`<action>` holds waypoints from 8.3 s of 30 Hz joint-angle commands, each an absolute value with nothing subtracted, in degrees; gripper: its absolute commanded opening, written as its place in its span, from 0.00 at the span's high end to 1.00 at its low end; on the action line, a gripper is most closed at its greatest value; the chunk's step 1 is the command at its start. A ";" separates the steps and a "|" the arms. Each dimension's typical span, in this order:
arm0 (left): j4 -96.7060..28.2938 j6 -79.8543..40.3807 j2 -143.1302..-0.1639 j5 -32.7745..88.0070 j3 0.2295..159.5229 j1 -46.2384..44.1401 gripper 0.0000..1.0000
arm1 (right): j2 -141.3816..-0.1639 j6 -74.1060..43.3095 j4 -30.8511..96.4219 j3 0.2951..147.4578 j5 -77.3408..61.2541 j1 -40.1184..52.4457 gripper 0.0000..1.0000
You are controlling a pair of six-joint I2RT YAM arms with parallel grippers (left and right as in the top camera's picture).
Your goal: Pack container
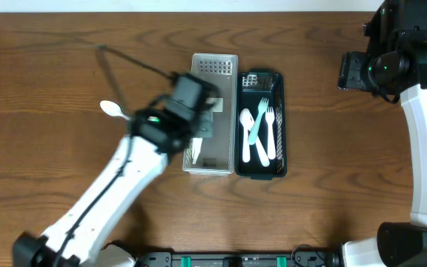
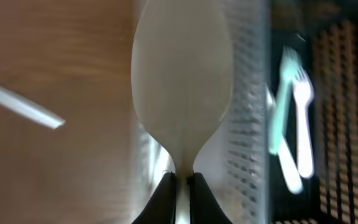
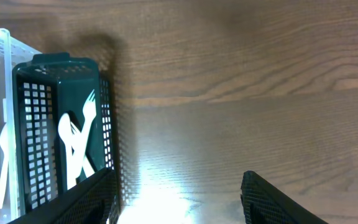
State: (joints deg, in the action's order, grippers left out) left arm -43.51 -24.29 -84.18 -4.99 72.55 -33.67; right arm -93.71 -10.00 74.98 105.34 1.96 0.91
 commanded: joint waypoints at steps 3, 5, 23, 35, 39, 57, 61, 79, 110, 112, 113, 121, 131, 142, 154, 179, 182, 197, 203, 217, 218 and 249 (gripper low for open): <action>-41.85 -19.53 -93.38 -6.87 73.03 -36.62 0.94 | -93.86 -9.28 75.29 105.62 2.35 0.27 0.32; -41.69 -19.53 -96.90 -6.85 73.03 -36.42 0.94 | -93.86 -9.28 75.42 105.62 2.35 0.27 0.32; -50.92 -10.96 -94.39 -12.01 86.04 -33.45 0.44 | -93.86 -9.10 75.66 105.62 2.35 0.27 0.32; -53.91 -34.83 -92.42 -8.84 90.76 2.24 0.34 | -93.86 -9.13 75.66 105.62 2.33 0.27 0.33; -53.74 -38.35 -99.42 -1.67 90.74 9.50 0.30 | -93.86 -9.13 75.66 105.62 2.33 0.30 0.32; -51.79 -39.55 -122.37 4.14 90.30 8.27 0.19 | -93.86 -9.10 75.55 105.62 2.35 0.27 0.32; -51.57 -39.44 -124.92 4.14 90.19 8.32 0.19 | -93.86 -9.10 75.68 105.62 2.35 0.27 0.32; -52.99 -38.24 -128.35 5.61 90.17 8.32 0.60 | -93.86 -9.10 75.83 105.62 2.35 0.27 0.33; -52.45 -10.44 -87.85 -7.35 90.41 -27.03 0.94 | -93.86 -9.04 73.43 105.62 2.37 0.27 0.32; -51.70 -9.87 -88.75 -8.71 90.35 -31.33 0.94 | -93.86 -8.75 73.47 105.62 2.37 0.27 0.32; -51.46 -9.85 -89.58 -8.80 90.32 -32.75 0.94 | -93.86 -8.67 73.54 105.62 2.35 0.27 0.32; -50.87 -10.28 -103.57 -8.62 90.32 -33.80 0.94 | -93.86 -8.64 74.61 105.62 2.37 0.27 0.32; -49.98 -11.44 -115.18 -7.97 90.32 -32.42 0.91 | -93.86 -8.47 74.63 105.62 2.37 0.16 0.32; -50.48 -10.04 -108.55 -8.25 90.63 -32.42 0.22 | -93.86 -8.43 74.63 105.62 2.37 0.16 0.31; -36.73 -10.04 -92.97 -18.50 90.65 -15.90 0.02 | -96.75 -5.65 50.54 105.62 2.26 1.21 0.01; -21.08 -1.96 -81.67 -18.31 70.89 -1.56 0.02 | -96.71 -2.46 37.60 92.66 5.98 -2.31 0.01; -17.41 -1.96 -75.72 -16.80 65.14 -1.58 0.02 | -89.91 -2.50 32.03 83.02 6.00 -2.35 0.01; -20.12 -2.59 -49.21 -9.45 48.86 -2.81 0.02 | -55.83 -3.77 19.33 47.79 5.80 -0.56 0.01; -20.49 -2.59 -37.50 -9.63 43.24 -4.36 0.02 | -46.19 -3.77 23.77 41.80 5.82 0.05 0.01; -23.99 -2.59 -26.44 -9.61 40.40 -4.86 0.02 | -41.43 -3.79 33.26 39.27 5.80 0.19 0.01; -24.01 -2.59 -26.55 -9.61 40.40 -4.86 0.02 | -41.50 -3.77 33.82 39.27 5.78 0.19 0.01; -24.45 -2.59 -27.22 -9.61 40.40 -4.84 0.02 | -7.53 9.72 -9.30 0.80 -3.22 0.30 0.01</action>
